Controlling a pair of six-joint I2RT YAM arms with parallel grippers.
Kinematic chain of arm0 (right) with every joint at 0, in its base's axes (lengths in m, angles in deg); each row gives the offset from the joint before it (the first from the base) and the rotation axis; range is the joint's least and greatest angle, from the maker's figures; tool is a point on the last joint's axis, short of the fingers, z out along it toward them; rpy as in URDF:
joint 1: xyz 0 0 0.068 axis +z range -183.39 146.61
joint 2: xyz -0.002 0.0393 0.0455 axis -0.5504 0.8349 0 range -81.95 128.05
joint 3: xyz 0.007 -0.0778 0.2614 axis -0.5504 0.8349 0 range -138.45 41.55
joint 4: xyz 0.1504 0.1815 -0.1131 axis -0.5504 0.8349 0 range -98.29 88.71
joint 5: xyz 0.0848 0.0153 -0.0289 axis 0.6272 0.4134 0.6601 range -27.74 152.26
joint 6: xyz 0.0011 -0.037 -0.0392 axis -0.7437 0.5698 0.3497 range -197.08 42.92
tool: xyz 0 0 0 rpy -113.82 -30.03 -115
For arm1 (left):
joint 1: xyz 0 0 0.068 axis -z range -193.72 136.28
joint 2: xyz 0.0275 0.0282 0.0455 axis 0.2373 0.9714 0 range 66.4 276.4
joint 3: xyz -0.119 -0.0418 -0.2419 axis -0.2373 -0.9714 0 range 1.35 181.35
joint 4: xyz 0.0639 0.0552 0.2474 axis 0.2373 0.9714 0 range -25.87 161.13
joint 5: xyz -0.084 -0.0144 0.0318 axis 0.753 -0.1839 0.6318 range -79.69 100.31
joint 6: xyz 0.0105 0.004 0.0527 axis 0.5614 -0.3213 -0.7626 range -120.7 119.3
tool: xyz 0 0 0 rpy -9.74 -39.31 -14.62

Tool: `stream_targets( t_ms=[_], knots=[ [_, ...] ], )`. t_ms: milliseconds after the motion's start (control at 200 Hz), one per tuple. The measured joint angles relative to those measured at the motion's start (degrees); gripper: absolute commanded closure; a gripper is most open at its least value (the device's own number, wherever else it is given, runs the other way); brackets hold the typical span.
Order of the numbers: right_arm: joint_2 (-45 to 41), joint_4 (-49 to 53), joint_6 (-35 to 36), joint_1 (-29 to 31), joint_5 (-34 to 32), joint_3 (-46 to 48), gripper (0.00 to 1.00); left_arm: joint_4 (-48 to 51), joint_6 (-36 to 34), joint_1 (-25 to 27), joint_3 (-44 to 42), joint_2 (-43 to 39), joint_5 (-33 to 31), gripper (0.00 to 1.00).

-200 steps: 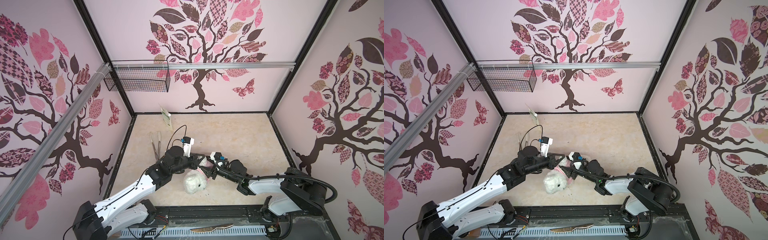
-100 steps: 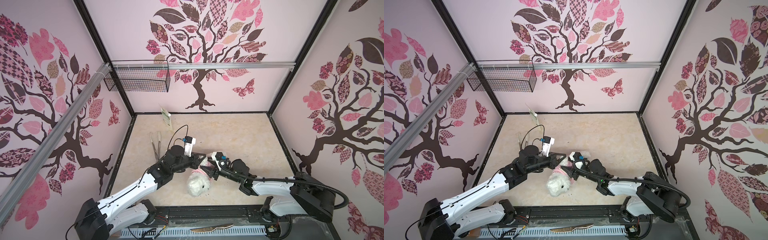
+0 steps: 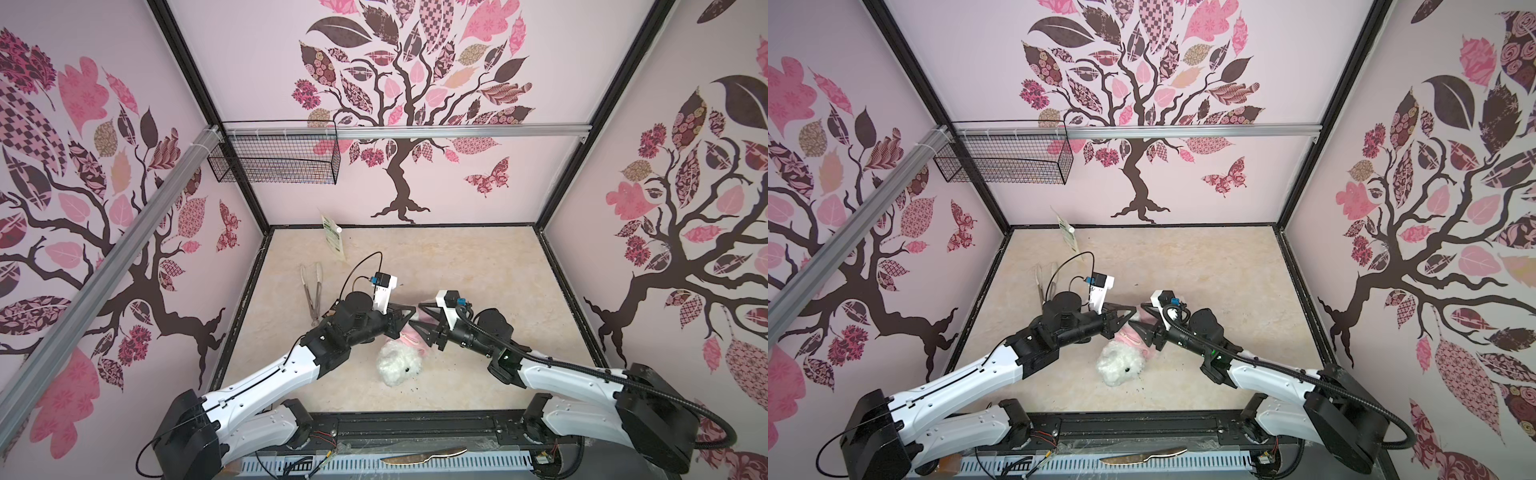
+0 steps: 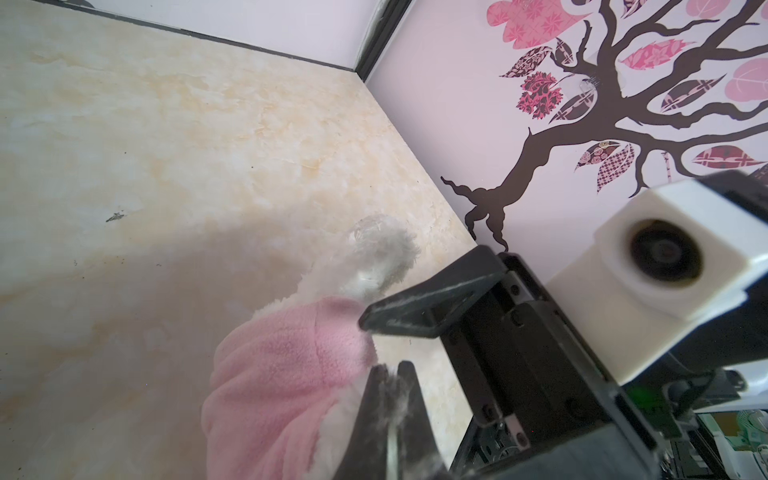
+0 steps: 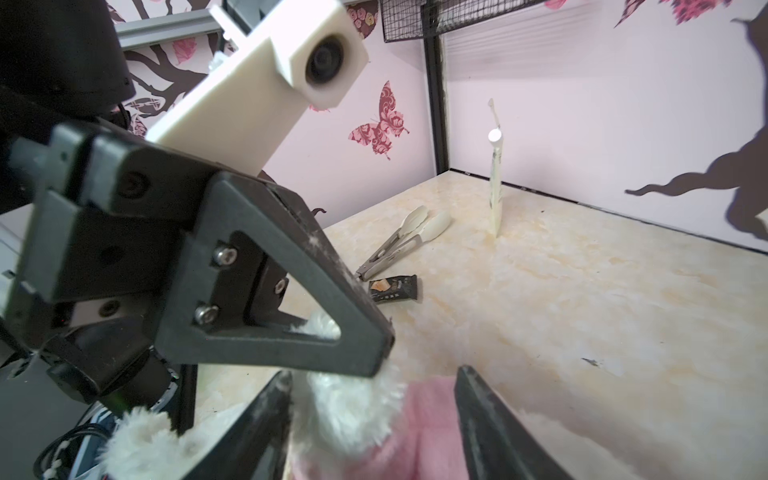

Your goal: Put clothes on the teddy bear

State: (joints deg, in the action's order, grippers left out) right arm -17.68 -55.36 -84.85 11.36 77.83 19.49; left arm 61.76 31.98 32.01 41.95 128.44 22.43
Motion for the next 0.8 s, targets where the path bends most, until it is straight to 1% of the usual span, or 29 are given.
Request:
stream_targets(
  t_ms=[70, 200, 295, 355, 460, 535, 575, 695, 705, 730, 800],
  knots=[
    [-3.61, 2.16, 0.24, -0.74, -1.03, 1.07, 0.26, 0.76, -0.20, -0.96, 0.00, 0.00, 0.74, 1.00],
    [-9.51, 7.72, 0.76, -2.40, -3.48, 2.54, 0.24, 1.25, -1.64, -1.92, 0.00, 0.07, 2.78, 1.00],
    [-11.76, 11.93, 1.11, -4.22, -4.87, 2.40, 0.26, 1.25, -3.82, -1.95, 0.07, 0.61, 5.88, 1.00],
    [-11.87, 14.82, 0.98, -5.57, -5.05, 1.77, 0.28, 1.25, -5.57, -1.95, 0.13, 1.38, 8.13, 0.96],
    [-10.36, 18.38, -0.22, -7.04, -4.79, 0.20, 0.34, 1.38, -9.07, -1.95, 0.35, 3.10, 11.04, 0.87],
    [-7.96, 19.85, -1.29, -7.39, -4.00, -1.11, 0.40, 1.75, -11.76, -1.95, 0.76, 4.50, 11.26, 0.81],
    [-6.51, 20.15, -1.75, -7.39, -3.37, -1.57, 0.44, 2.01, -13.07, -1.92, 1.03, 5.25, 10.86, 0.77],
    [-2.14, 21.03, -4.07, -7.39, -1.01, -1.99, 0.52, 2.75, -15.45, -1.95, 1.11, 5.79, 8.02, 0.56],
    [-1.68, 21.14, -4.20, -7.39, -0.79, -1.99, 0.53, 2.82, -16.13, -1.95, 1.11, 5.70, 7.82, 0.52],
    [-0.85, 21.24, -4.72, -7.39, -0.31, -1.99, 0.54, 3.06, -16.17, -1.95, 1.11, 5.66, 7.15, 0.47],
    [1.55, 21.20, -5.84, -7.39, 1.16, -1.99, 0.57, 4.07, -17.29, -1.95, 1.11, 4.81, 4.90, 0.38]
  ],
)
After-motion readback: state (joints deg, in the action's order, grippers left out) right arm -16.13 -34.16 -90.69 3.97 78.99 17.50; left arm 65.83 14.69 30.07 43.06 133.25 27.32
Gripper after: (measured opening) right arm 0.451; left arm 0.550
